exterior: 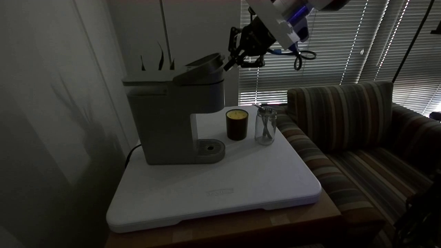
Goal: Open the coffee maker
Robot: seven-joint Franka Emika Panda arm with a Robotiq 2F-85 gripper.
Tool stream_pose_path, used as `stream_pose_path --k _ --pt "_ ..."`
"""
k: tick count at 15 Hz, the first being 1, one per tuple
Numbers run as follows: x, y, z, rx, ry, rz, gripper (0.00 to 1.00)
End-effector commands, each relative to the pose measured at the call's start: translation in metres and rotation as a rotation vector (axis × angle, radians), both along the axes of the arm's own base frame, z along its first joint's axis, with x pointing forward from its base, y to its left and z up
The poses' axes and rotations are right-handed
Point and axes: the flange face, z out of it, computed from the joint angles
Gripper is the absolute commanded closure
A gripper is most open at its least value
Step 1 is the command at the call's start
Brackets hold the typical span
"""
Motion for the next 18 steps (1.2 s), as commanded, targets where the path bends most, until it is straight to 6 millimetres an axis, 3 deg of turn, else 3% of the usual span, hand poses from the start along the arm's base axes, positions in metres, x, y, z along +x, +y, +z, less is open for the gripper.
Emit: stream_pose_path --k 1,18 --pt "0.001 -0.004 0.001 0.018 0.001 0.010 1.00" --pt "0.003 0.005 0.030 -0.047 -0.045 0.071 1.00"
